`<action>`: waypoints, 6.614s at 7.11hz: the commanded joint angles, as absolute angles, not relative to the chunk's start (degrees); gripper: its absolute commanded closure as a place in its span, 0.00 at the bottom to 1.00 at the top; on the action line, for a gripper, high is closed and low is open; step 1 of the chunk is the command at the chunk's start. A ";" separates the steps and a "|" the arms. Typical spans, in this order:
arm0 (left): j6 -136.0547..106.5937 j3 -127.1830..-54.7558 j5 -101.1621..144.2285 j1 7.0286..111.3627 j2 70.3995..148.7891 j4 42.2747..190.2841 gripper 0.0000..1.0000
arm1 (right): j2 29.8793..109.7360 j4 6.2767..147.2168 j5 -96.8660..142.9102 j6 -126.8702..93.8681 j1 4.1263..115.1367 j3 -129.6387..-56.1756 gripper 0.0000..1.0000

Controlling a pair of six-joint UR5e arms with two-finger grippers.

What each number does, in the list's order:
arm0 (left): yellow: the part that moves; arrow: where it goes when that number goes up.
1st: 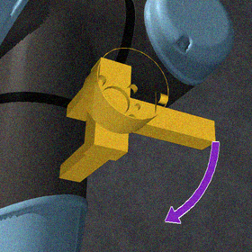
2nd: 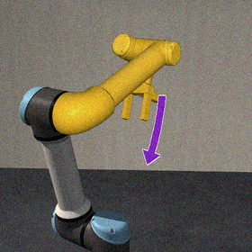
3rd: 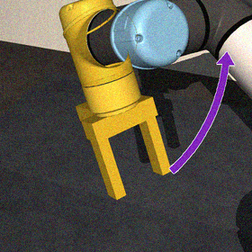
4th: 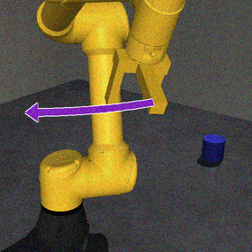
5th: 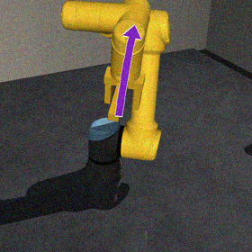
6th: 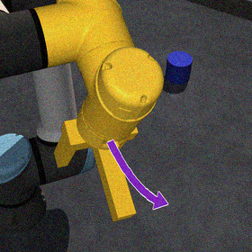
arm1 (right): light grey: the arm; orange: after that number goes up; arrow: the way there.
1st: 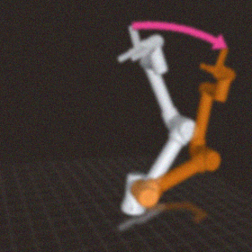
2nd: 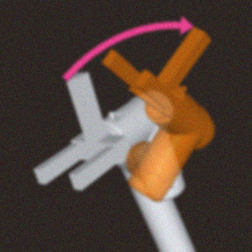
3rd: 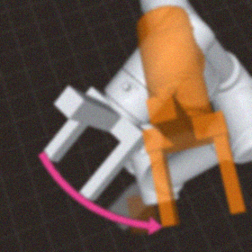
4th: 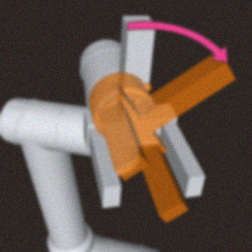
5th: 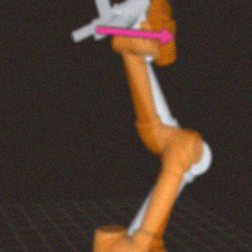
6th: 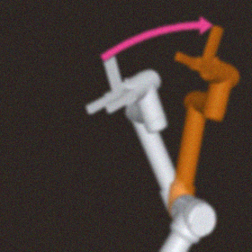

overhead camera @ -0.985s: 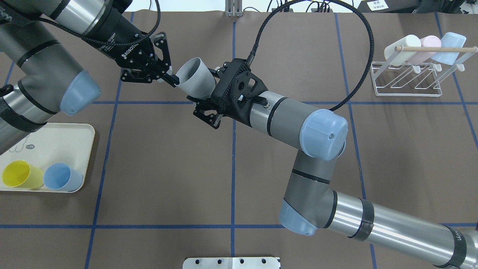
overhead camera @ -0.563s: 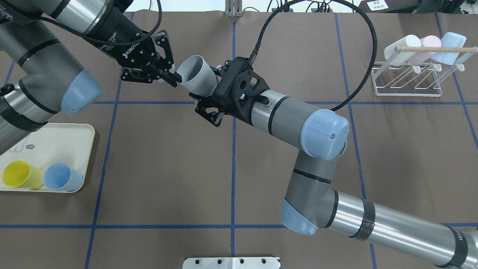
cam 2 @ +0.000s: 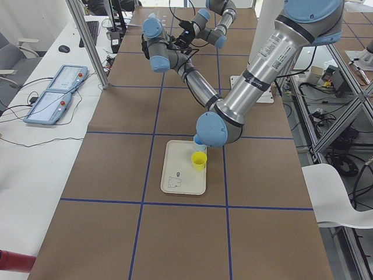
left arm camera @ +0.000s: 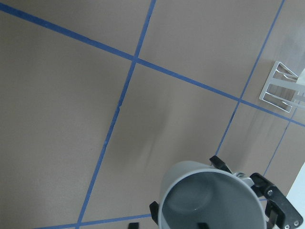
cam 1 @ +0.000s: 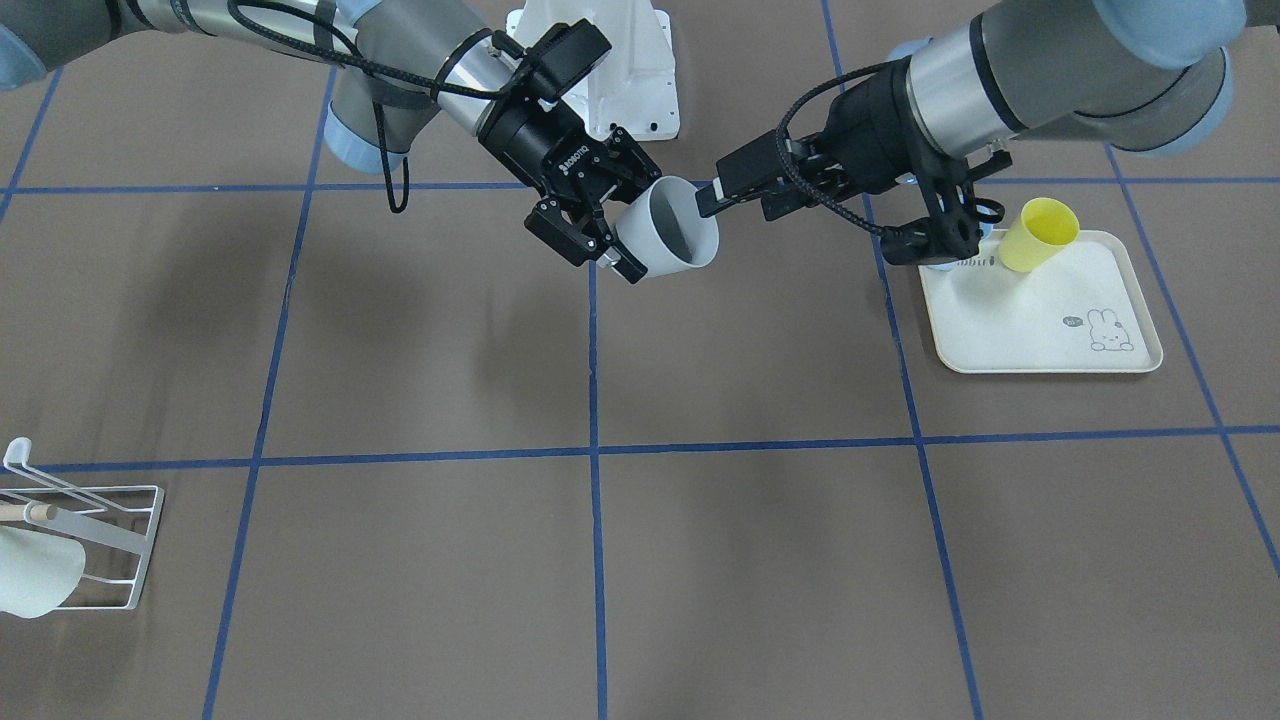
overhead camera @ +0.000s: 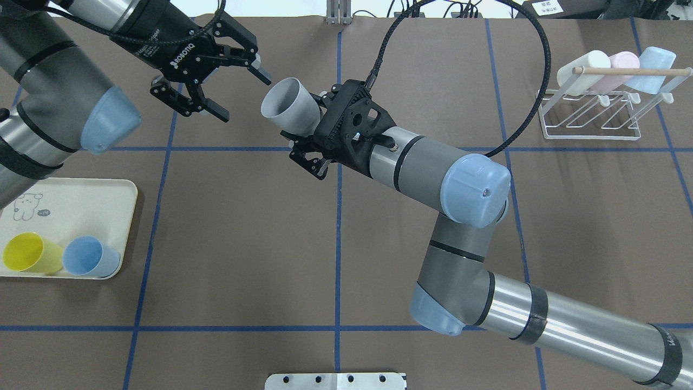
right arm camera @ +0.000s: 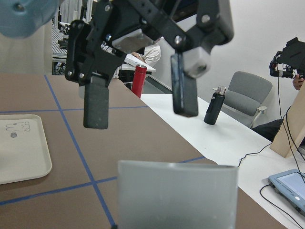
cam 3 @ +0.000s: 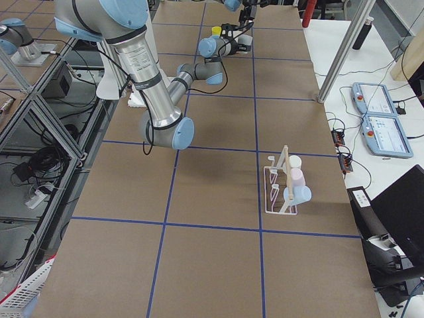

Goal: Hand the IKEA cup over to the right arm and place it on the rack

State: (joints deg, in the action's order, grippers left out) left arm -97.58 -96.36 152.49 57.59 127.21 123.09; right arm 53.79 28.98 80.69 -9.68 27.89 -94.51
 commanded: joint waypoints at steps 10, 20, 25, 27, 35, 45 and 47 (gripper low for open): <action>-70.31 -98.17 127.62 57.74 110.65 123.49 0.00 | 87.69 61.52 89.91 52.10 55.96 -113.82 0.40; -70.40 -98.17 127.71 57.66 110.74 123.49 0.00 | 90.36 61.52 71.81 91.59 57.14 -105.47 0.51; -70.58 -98.26 127.71 57.57 110.74 123.49 0.00 | 88.42 61.00 66.80 91.23 54.06 -101.61 0.50; -70.58 -98.26 127.79 57.57 110.74 123.49 0.00 | 87.63 61.00 66.36 91.23 53.70 -100.29 0.50; -70.75 -98.26 127.79 57.57 110.83 123.57 0.00 | 86.66 61.00 65.57 91.76 52.03 -97.47 0.01; -44.33 -105.73 127.88 64.51 90.82 123.22 0.00 | 82.62 61.00 86.53 25.04 52.38 -109.77 0.00; -37.13 -108.79 125.70 64.51 80.74 123.57 0.00 | 82.62 60.82 97.59 -2.53 51.68 -112.05 0.00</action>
State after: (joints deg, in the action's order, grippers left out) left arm -41.58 -107.08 127.22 64.35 86.67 123.38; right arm 82.52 60.85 90.84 13.10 52.07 -110.60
